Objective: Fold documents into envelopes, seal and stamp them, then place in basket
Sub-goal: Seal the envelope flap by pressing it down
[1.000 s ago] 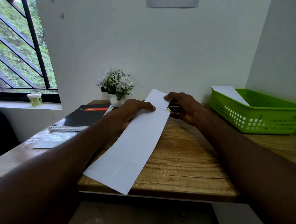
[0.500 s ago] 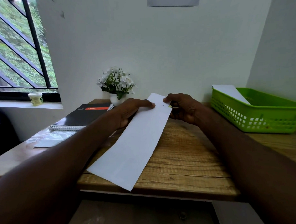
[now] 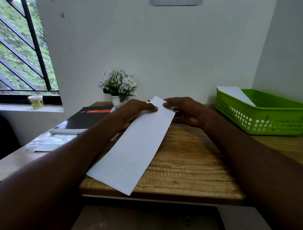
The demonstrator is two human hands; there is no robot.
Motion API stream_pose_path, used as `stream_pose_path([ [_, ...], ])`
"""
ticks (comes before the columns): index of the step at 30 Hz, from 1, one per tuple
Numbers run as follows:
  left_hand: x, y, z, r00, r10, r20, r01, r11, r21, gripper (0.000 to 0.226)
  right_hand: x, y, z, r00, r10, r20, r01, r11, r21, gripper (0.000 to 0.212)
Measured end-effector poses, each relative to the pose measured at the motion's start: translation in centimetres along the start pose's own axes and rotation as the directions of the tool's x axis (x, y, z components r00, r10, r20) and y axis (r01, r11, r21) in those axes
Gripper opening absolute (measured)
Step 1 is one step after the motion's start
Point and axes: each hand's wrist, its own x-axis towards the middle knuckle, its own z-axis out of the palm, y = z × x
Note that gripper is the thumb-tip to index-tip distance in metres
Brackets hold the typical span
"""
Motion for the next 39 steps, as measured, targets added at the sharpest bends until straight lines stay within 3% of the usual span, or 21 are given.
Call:
stream_pose_path([
  [11,0.44,-0.45,-0.11,0.999,0.032,-0.013,-0.031,0.998,0.051,0.037,0.31,0.11,-0.06,0.995,0.088,-0.044,-0.083,0.993,0.088,0.042],
  [21,0.59,-0.48,-0.01,0.999,0.021,-0.026,-0.02,0.999,0.04,0.036,0.53,0.07,-0.35,0.993,0.111,-0.041,-0.106,0.989,0.108,0.021],
  [23,0.56,-0.5,-0.03,1.0,0.011,-0.019,-0.01,1.0,0.022,0.036,0.5,0.14,-0.38,0.992,0.115,-0.046,-0.11,0.988,0.11,0.026],
  [25,0.54,-0.52,-0.04,1.0,0.005,-0.021,-0.005,1.0,0.018,0.035,0.82,0.35,-0.44,0.994,0.093,-0.059,-0.086,0.991,0.105,0.031],
  [29,0.59,-0.53,-0.03,0.999,0.009,-0.034,-0.009,1.0,0.012,0.035,1.04,0.41,-0.27,0.995,0.037,-0.095,-0.024,0.991,0.132,0.019],
  [37,0.86,-0.62,-0.32,0.998,0.025,-0.058,-0.025,1.0,0.001,0.039,0.95,0.34,-0.49,0.993,0.099,-0.07,-0.087,0.984,0.157,0.036],
  [39,0.87,-0.64,-0.24,0.998,0.021,-0.056,-0.022,1.0,-0.01,0.038,0.95,0.35,-0.43,0.993,0.086,-0.081,-0.076,0.99,0.12,0.031],
])
